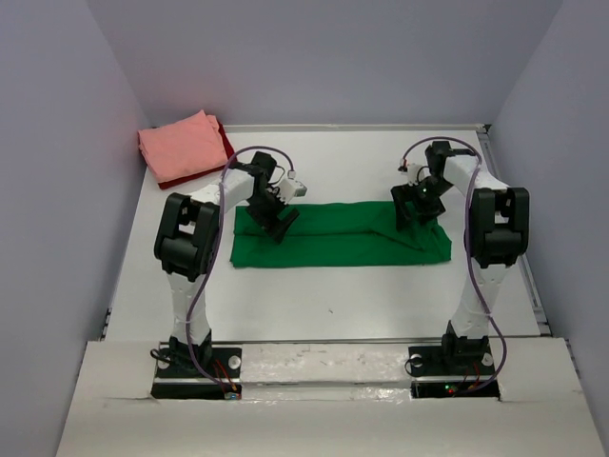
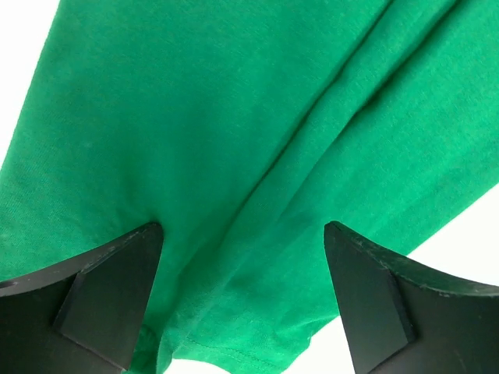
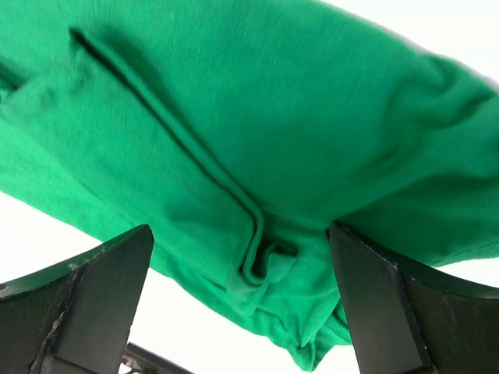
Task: Fold and stack the t-shirts
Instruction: Rotate the tshirt 90 degrees
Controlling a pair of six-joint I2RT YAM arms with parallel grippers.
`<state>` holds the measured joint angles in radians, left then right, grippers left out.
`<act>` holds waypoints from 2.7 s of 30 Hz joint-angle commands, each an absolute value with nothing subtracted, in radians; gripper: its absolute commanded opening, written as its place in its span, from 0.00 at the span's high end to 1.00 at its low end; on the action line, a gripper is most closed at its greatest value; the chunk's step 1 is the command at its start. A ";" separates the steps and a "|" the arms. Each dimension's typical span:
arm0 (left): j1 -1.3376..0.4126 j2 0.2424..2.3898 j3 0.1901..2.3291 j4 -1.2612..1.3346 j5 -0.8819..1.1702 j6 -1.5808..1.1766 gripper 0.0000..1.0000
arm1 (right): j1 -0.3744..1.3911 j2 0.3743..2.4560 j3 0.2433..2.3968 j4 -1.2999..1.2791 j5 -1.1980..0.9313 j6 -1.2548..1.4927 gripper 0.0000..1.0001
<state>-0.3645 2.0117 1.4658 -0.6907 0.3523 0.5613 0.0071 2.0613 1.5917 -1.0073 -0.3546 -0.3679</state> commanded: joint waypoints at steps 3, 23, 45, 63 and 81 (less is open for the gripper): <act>-0.364 2.034 1.411 -0.692 0.333 0.532 0.01 | 0.009 1.996 1.571 -1.040 -0.347 -0.388 0.00; -0.351 1.991 1.302 -0.672 0.261 0.512 0.01 | 0.009 2.224 1.781 -0.939 -0.409 -0.331 0.00; -0.402 1.988 1.293 -0.850 0.324 0.476 0.01 | 0.018 2.621 2.431 -1.066 -0.528 -0.278 0.00; -0.667 2.126 1.460 -0.963 0.422 0.480 0.01 | 0.114 2.717 2.551 -0.960 -0.761 -0.226 0.00; -0.753 2.195 1.591 -1.023 0.440 0.471 0.01 | 0.153 2.698 2.539 -0.905 -0.781 -0.233 0.00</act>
